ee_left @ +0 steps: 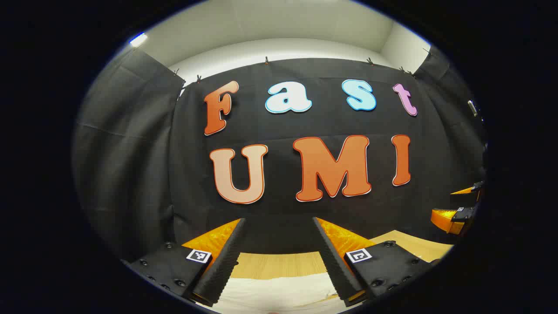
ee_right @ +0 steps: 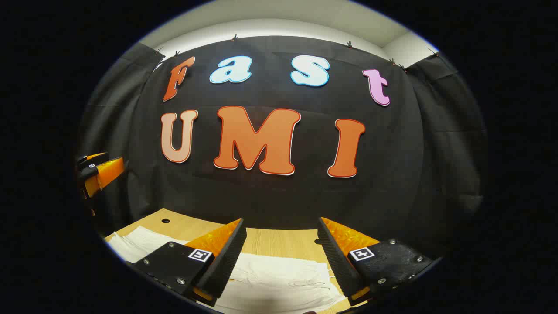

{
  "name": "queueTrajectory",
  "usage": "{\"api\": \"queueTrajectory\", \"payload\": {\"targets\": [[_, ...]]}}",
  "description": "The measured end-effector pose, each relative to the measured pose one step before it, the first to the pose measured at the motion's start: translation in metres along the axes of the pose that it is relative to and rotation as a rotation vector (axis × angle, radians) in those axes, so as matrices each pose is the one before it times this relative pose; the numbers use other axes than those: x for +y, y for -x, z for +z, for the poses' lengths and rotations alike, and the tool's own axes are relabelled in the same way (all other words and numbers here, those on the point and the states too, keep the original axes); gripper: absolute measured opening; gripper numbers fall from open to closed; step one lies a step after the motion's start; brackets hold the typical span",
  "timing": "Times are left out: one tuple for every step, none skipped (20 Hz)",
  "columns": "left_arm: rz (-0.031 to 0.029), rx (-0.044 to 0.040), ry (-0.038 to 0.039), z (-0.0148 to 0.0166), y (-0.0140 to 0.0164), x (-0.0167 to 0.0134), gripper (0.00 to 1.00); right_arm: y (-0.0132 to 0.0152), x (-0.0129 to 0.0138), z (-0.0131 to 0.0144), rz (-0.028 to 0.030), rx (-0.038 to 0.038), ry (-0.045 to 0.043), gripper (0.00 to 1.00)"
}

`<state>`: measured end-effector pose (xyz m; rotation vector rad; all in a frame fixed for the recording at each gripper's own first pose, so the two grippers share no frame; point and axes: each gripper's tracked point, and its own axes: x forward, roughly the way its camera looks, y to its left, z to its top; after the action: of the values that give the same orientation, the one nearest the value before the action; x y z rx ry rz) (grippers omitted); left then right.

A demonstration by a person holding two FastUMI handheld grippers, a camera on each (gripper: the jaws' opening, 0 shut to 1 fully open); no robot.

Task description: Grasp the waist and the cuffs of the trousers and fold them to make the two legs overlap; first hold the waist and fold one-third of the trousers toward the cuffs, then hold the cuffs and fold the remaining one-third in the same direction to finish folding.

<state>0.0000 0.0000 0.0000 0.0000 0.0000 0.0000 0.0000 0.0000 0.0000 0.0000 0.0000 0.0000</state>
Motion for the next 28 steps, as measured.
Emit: {"api": "queueTrajectory", "payload": {"targets": [[-0.00257, 0.00423, 0.00040, -0.00121, 0.00116, -0.00058, 0.96, 0.00111, -0.00138, -0.00035, -0.00393, 0.00267, -0.00086, 0.99], [-0.00228, 0.00236, 0.00012, -0.00124, 0.00166, -0.00134, 0.97, 0.00146, -0.00276, -0.00175, -0.00532, 0.00273, -0.00090, 0.99], [-0.00089, 0.00102, 0.00114, 0.00039, 0.00056, -0.00007, 0.97, 0.00075, -0.00176, -0.00154, -0.00375, 0.00618, -0.00170, 0.99], [0.00090, 0.00155, -0.00186, -0.00103, 0.00157, 0.00054, 0.96, 0.00119, -0.00114, -0.00170, -0.00299, 0.00416, -0.00284, 0.99], [0.00510, 0.00110, -0.00248, -0.00070, -0.00008, 0.00134, 0.97, 0.00074, -0.00237, -0.00122, -0.00396, 0.00695, -0.00364, 0.99], [-0.00079, 0.00304, -0.00106, -0.00083, 0.00006, -0.00060, 0.97, 0.00133, -0.00287, -0.00268, -0.00332, 0.00598, -0.00189, 0.99], [0.00247, 0.00173, -0.00159, 0.00067, 0.00061, 0.00079, 0.97, 0.00065, -0.00293, -0.00078, -0.00611, 0.00248, 0.00061, 0.99], [0.00032, 0.00188, -0.00117, -0.00167, -0.00011, 0.00011, 0.97, 0.00028, -0.00076, -0.00078, -0.00308, 0.00285, 0.00166, 0.99], [0.00035, 0.00108, -0.00288, 0.00014, 0.00020, -0.00025, 0.97, 0.00053, -0.00115, -0.00014, -0.00141, 0.00096, 0.00155, 0.99], [-0.00082, 0.00109, -0.00302, -0.00258, 0.00139, -0.00046, 0.97, 0.00017, -0.00168, -0.00153, -0.00112, 0.00285, 0.00270, 0.99], [-0.00870, 0.00129, -0.00515, -0.00200, 0.00098, -0.00217, 0.97, -0.00052, -0.00043, -0.00176, 0.00309, 0.00498, -0.00083, 0.99], [-0.00416, 0.00945, -0.01086, -0.00568, -0.00077, -0.00116, 0.96, -0.00122, 0.00128, -0.00509, 0.00696, 0.01504, -0.01046, 0.99], [0.00572, 0.01472, -0.00716, -0.00576, -0.00011, 0.00241, 0.96, -0.00132, -0.00028, -0.00826, 0.00233, 0.02809, -0.01540, 0.99], [-0.00040, 0.01606, 0.00160, -0.00584, 0.00041, 0.00104, 0.99, -0.00117, -0.00323, -0.00755, -0.00358, 0.02492, -0.01660, 0.99], [0.00235, 0.01552, 0.00530, -0.00387, -0.00037, 0.00128, 0.99, -0.00109, -0.00298, -0.00556, -0.00567, 0.01875, -0.01379, 0.99], [-0.00009, 0.01525, 0.01177, -0.00503, -0.00004, 0.00190, 0.99, -0.00181, -0.00369, -0.00571, -0.00746, 0.01837, -0.00992, 0.99], [0.00134, 0.02271, 0.01172, -0.00719, -0.00045, 0.00086, 0.99, -0.00254, -0.00349, -0.00475, -0.00514, 0.01818, -0.00876, 0.99], [0.00809, 0.02305, 0.00966, -0.00788, -0.00151, 0.00417, 1.00, -0.00170, -0.00479, -0.00653, -0.00747, 0.01999, -0.00749, 0.99], [0.00992, 0.02412, 0.00419, -0.00651, -0.00055, 0.00466, 1.00, -0.00212, -0.00475, -0.00493, -0.00780, 0.01815, -0.00556, 0.99], [0.01351, 0.02486, 0.00294, -0.00899, 0.00259, 0.00479, 1.00, -0.00224, -0.00578, -0.00513, -0.00955, 0.01581, -0.00408, 0.99], [0.01484, 0.02156, 0.00511, -0.00651, 0.00131, 0.00557, 0.99, -0.00198, -0.00527, -0.00468, -0.00928, 0.01517, -0.00296, 0.99], [0.01675, 0.01838, 0.00544, -0.00687, -0.00050, 0.00544, 1.00, -0.00313, -0.00385, -0.00472, -0.00702, 0.01499, -0.00299, 0.99], [0.01437, 0.01731, 0.00511, -0.00402, -0.00024, 0.00565, 1.00, -0.00323, -0.00443, -0.00456, -0.00424, 0.01725, -0.00437, 0.99], [0.01409, 0.01747, 0.00176, -0.00759, 0.00075, 0.00458, 0.99, -0.00343, -0.00371, -0.00510, -0.00232, 0.01657, -0.00534, 0.99], [0.01998, 0.01816, -0.00202, -0.00626, -0.00023, 0.00616, 0.99, -0.00338, -0.00294, -0.00367, 0.00092, 0.01443, -0.00477, 0.99], [0.02586, 0.02661, -0.00913, -0.00784, -0.00055, 0.00757, 1.00, -0.00316, -0.00249, -0.00489, 0.00309, 0.01751, -0.00750, 0.99], [0.02604, 0.03082, -0.00681, -0.00786, -0.00202, 0.00785, 1.00, -0.00321, -0.00205, -0.00548, 0.00439, 0.02233, -0.00984, 0.99], [0.01459, 0.02582, 0.00331, -0.00724, -0.00060, 0.00386, 0.99, -0.00398, -0.00354, -0.00560, 0.00163, 0.02177, -0.01145, 0.98]]}}
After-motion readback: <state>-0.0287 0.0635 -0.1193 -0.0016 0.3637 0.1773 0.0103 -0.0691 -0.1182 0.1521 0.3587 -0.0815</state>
